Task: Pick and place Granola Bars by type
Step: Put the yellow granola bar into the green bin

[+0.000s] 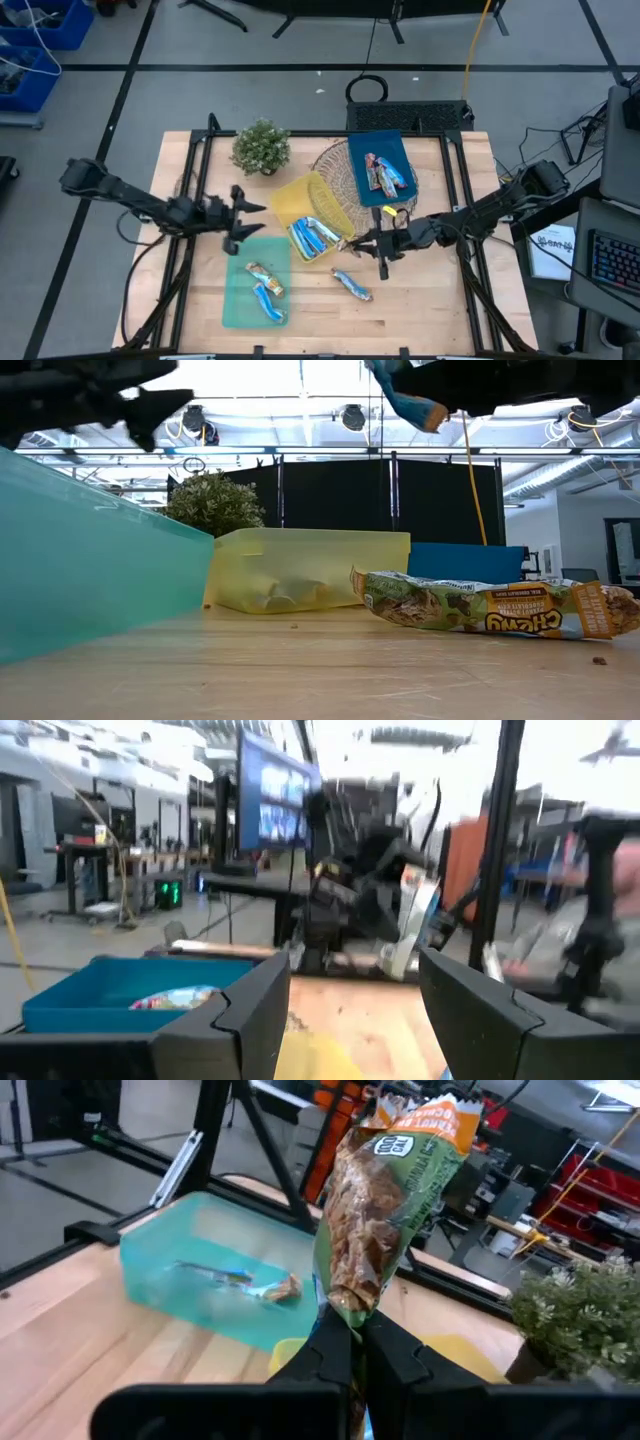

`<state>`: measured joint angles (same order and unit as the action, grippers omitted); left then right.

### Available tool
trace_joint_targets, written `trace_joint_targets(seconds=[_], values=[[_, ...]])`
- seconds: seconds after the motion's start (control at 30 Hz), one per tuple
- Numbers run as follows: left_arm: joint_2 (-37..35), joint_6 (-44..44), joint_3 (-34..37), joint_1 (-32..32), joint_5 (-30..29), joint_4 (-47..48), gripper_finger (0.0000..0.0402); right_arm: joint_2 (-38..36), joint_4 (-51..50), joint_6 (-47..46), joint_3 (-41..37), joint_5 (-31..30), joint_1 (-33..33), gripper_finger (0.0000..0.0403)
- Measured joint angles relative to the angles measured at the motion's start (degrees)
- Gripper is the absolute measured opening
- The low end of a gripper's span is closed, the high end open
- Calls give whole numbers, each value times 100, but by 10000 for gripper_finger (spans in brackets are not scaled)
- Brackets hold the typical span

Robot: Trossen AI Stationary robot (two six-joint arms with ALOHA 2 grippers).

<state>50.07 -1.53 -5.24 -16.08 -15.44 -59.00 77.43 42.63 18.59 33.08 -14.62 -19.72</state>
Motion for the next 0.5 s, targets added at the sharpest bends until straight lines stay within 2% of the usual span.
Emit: trace_joint_targets(seconds=[0.2, 0.37, 0.5], values=[[1967, 860, -1436, 53, 109, 54, 225, 28, 102, -2, 2, 432, 160, 3], [3160, 1363, -2481, 64, 1058, 41, 225, 30, 87, -6, 2, 429, 170, 4], [3741, 1348, -3075, 71, 1490, 44, 225, 30, 37, 0, 2, 429, 170, 4]])
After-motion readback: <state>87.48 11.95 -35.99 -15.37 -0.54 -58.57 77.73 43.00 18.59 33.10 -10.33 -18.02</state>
